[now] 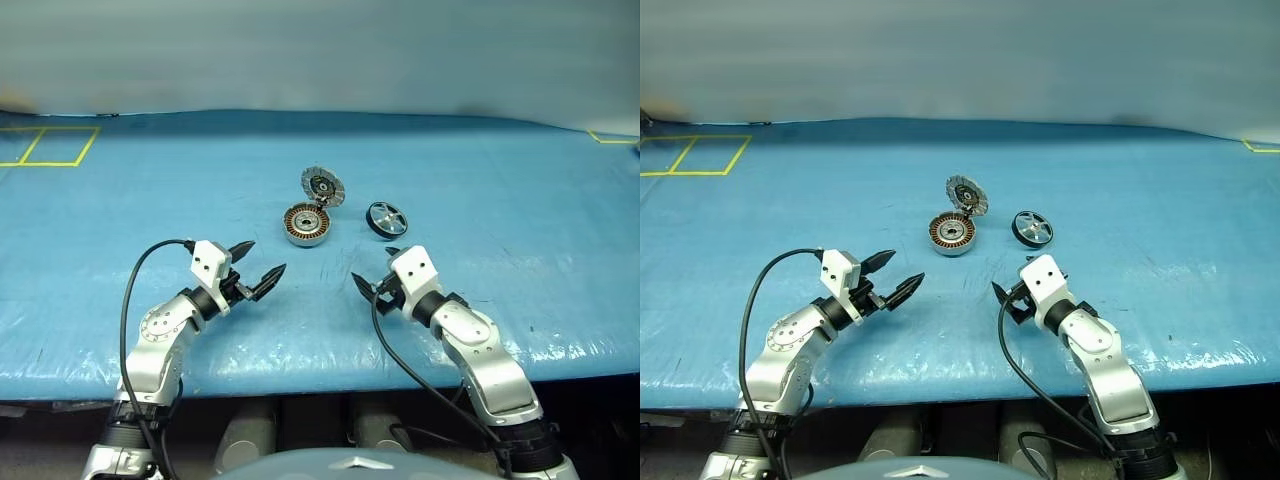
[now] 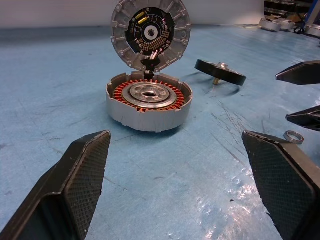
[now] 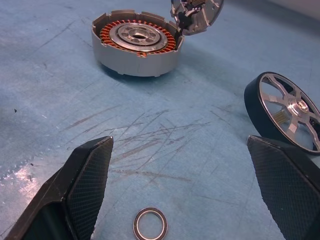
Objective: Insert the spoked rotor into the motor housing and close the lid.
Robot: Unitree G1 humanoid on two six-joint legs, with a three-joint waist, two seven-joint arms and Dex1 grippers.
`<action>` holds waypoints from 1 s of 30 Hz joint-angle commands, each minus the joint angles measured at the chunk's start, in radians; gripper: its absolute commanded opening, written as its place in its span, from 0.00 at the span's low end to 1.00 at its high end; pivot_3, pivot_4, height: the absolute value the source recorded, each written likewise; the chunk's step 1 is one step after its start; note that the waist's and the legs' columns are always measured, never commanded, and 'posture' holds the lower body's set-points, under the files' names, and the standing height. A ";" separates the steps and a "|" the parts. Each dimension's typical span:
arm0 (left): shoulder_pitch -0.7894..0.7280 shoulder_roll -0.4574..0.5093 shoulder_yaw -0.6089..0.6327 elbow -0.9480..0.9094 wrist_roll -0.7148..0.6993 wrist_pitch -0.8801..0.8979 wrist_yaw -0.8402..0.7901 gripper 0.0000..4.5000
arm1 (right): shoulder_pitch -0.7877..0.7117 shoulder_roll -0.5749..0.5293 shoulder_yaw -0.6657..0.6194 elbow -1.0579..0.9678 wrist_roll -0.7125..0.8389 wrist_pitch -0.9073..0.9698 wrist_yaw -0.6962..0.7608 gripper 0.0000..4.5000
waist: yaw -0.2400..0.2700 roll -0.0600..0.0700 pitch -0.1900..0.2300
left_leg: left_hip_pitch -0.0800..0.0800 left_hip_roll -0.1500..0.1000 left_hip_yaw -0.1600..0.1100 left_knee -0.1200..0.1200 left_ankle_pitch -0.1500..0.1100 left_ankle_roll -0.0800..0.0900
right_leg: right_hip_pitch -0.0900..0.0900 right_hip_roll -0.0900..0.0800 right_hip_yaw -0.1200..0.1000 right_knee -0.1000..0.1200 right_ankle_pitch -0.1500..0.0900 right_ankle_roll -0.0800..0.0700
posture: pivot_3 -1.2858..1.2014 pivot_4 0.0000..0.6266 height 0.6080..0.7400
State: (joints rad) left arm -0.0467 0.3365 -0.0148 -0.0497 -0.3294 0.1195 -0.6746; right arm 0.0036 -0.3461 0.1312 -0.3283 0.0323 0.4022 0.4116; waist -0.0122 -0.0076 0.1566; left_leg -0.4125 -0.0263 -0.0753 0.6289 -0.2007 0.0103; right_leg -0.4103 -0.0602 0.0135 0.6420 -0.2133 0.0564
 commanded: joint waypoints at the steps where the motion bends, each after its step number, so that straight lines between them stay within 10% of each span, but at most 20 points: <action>1: -0.003 0.003 0.008 -0.037 0.003 -0.013 0.004 0.99 | -0.012 -0.007 -0.010 -0.044 -0.001 -0.024 0.000 1.00 | 0.000 0.000 0.000 | 0.000 0.000 0.000 0.000 0.000 0.000 | 0.000 0.000 0.000 0.000 0.000 0.000 | 0.52 0.24 1.00; 30: -0.004 0.006 0.005 -0.029 0.026 -0.008 0.009 0.99 | -0.018 -0.010 -0.003 -0.051 0.013 -0.014 0.015 1.00 | 0.000 0.000 0.000 | 0.000 0.000 0.000 0.000 0.000 0.000 | 0.000 0.000 0.000 0.000 0.000 0.000 | 0.52 0.24 1.00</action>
State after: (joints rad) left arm -0.0471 0.3368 -0.0150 -0.0497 -0.3101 0.1196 -0.6718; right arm -0.0055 -0.3547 0.1345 -0.3286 0.0374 0.3943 0.4216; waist -0.0122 -0.0076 0.1566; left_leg -0.4124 -0.0263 -0.0752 0.6290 -0.2007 0.0103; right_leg -0.4102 -0.0601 0.0135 0.6421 -0.2132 0.0564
